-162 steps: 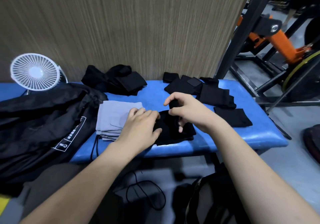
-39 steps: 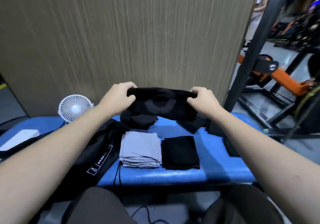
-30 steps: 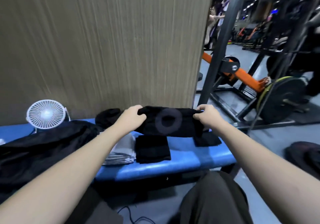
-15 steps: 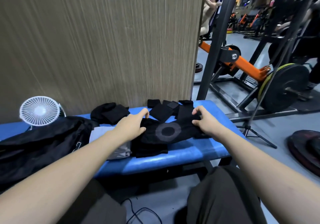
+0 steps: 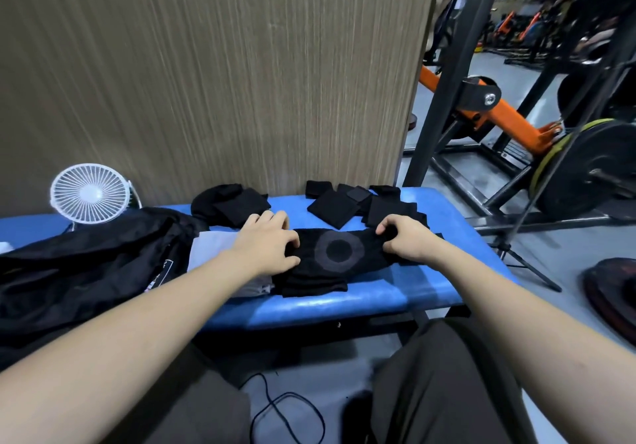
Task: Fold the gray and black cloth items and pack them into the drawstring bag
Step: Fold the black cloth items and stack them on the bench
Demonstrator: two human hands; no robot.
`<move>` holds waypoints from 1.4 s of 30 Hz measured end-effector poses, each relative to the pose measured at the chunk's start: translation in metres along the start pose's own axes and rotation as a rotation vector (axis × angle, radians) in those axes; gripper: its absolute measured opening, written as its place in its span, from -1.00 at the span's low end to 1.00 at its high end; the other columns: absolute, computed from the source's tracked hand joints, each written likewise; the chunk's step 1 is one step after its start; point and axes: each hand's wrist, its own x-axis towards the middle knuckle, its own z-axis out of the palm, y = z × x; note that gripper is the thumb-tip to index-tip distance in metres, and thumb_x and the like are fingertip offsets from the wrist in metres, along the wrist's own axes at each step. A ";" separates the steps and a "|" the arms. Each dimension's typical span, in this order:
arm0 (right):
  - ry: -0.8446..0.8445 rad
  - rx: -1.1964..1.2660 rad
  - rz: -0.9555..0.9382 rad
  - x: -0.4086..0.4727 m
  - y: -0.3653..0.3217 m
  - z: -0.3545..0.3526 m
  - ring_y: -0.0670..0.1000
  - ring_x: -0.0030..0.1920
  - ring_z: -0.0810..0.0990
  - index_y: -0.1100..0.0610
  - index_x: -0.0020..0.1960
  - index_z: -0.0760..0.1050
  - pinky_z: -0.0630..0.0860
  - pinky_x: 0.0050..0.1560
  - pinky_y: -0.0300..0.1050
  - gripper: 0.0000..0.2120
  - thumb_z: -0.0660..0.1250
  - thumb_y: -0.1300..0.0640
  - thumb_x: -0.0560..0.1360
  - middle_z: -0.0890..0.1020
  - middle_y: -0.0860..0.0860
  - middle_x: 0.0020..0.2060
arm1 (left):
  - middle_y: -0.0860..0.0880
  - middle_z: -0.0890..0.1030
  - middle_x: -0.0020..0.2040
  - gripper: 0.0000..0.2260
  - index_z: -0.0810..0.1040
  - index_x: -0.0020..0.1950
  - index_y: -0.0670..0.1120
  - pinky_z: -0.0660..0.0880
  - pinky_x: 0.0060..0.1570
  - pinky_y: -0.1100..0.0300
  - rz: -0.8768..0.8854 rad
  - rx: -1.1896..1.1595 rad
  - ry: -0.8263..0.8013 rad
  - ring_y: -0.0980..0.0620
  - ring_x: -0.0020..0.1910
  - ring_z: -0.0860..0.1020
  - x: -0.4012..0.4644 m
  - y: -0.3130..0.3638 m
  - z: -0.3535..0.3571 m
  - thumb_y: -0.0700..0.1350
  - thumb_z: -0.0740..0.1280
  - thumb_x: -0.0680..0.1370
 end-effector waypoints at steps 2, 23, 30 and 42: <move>0.050 0.045 -0.034 -0.001 -0.009 -0.003 0.04 -0.29 0.54 0.06 -0.03 0.51 0.51 -0.31 -0.11 -0.75 0.29 0.36 0.39 0.60 0.08 -0.14 | 0.07 0.40 0.17 -0.63 0.52 0.23 0.21 0.21 0.30 0.08 0.000 -0.024 -0.039 0.01 0.22 0.35 -0.001 -0.001 -0.001 0.30 0.26 0.48; -0.302 0.201 -0.104 0.021 -0.123 0.094 0.03 -0.49 0.55 0.13 0.23 0.44 0.45 -0.54 -0.16 -0.76 0.28 0.13 0.59 0.54 0.12 -0.21 | 0.10 0.57 0.03 -0.75 0.55 0.21 0.07 0.21 0.26 0.11 -0.115 -0.348 0.085 0.01 0.18 0.45 -0.013 -0.028 0.008 0.02 0.26 0.56; 0.087 -0.116 -0.392 0.027 -0.101 0.078 0.04 -0.13 0.63 0.01 0.19 0.47 0.53 -0.12 -0.03 -0.77 0.24 0.16 0.56 0.65 -0.03 -0.08 | 0.06 0.40 0.30 -0.60 0.37 0.40 0.10 0.20 0.34 0.07 -0.070 -0.313 0.257 0.01 0.28 0.36 -0.014 -0.028 0.012 0.08 0.28 0.57; -0.261 -0.560 -0.458 0.026 -0.042 0.084 0.02 0.41 0.35 -0.02 0.53 0.20 0.33 0.38 0.01 -0.39 0.29 -0.16 0.57 0.33 -0.07 0.45 | 0.08 0.54 0.26 -0.51 0.32 0.43 0.15 -0.10 0.50 -0.14 0.098 0.045 -0.198 0.05 0.38 0.37 0.000 -0.017 0.007 0.32 0.02 0.58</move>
